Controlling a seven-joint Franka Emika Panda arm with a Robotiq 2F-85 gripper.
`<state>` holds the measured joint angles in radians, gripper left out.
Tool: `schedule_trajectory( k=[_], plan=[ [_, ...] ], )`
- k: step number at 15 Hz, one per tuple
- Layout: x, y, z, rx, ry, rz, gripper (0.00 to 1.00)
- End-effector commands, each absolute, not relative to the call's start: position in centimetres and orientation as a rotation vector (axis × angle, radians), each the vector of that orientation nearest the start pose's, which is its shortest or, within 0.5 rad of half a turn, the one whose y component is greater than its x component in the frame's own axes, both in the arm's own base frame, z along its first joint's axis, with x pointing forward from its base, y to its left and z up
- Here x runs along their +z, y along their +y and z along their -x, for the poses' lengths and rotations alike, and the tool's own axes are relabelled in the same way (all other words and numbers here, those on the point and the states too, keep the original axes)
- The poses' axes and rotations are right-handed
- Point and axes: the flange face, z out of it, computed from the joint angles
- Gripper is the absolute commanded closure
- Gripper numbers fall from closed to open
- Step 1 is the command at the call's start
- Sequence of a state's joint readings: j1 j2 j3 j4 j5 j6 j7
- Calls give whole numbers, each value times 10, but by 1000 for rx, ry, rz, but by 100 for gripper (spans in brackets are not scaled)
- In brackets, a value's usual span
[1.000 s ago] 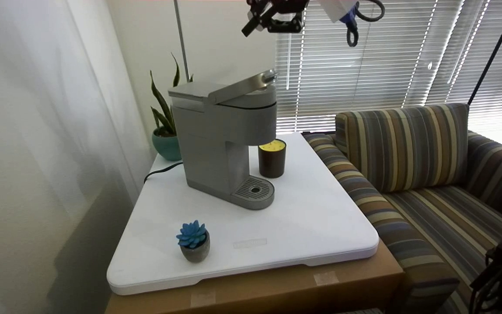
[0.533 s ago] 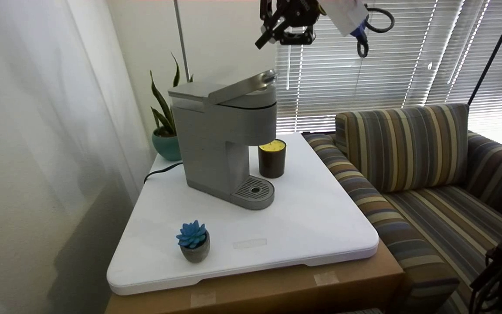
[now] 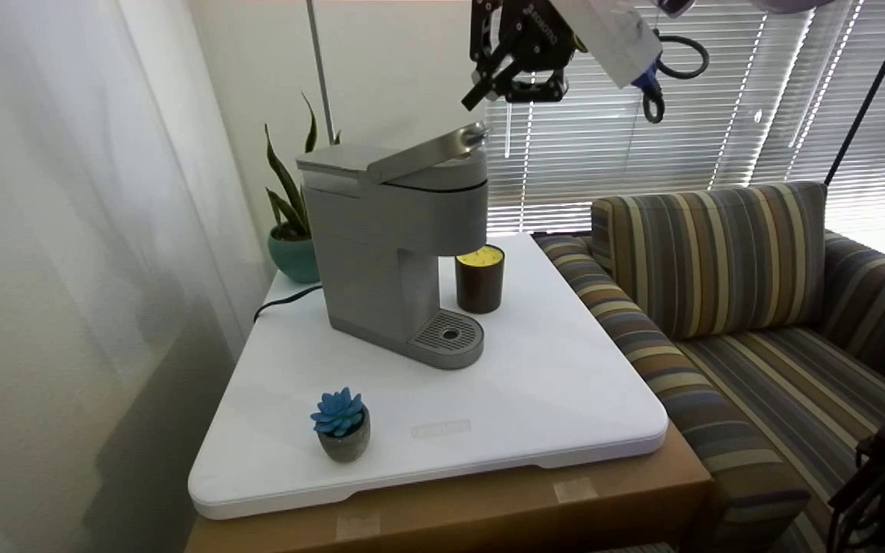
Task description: Close the lid of the coffee marker
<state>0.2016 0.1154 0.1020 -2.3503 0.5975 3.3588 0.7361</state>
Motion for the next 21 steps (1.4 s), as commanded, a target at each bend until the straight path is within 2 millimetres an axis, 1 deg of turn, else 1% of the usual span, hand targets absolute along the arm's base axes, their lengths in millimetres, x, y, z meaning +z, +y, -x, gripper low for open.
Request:
schedule_trajectory(
  k=[1,6,8,11,17,21],
  plan=[
    [369,102,-537,-834,1294,2105,100],
    [367,106,-536,-821,1283,2122,100],
    [372,107,-537,-846,1264,2119,99],
    [372,108,-536,-844,1260,2121,99],
    [372,108,-536,-843,1260,2121,100],
    [370,107,-535,-869,1283,2090,100]
  ],
)
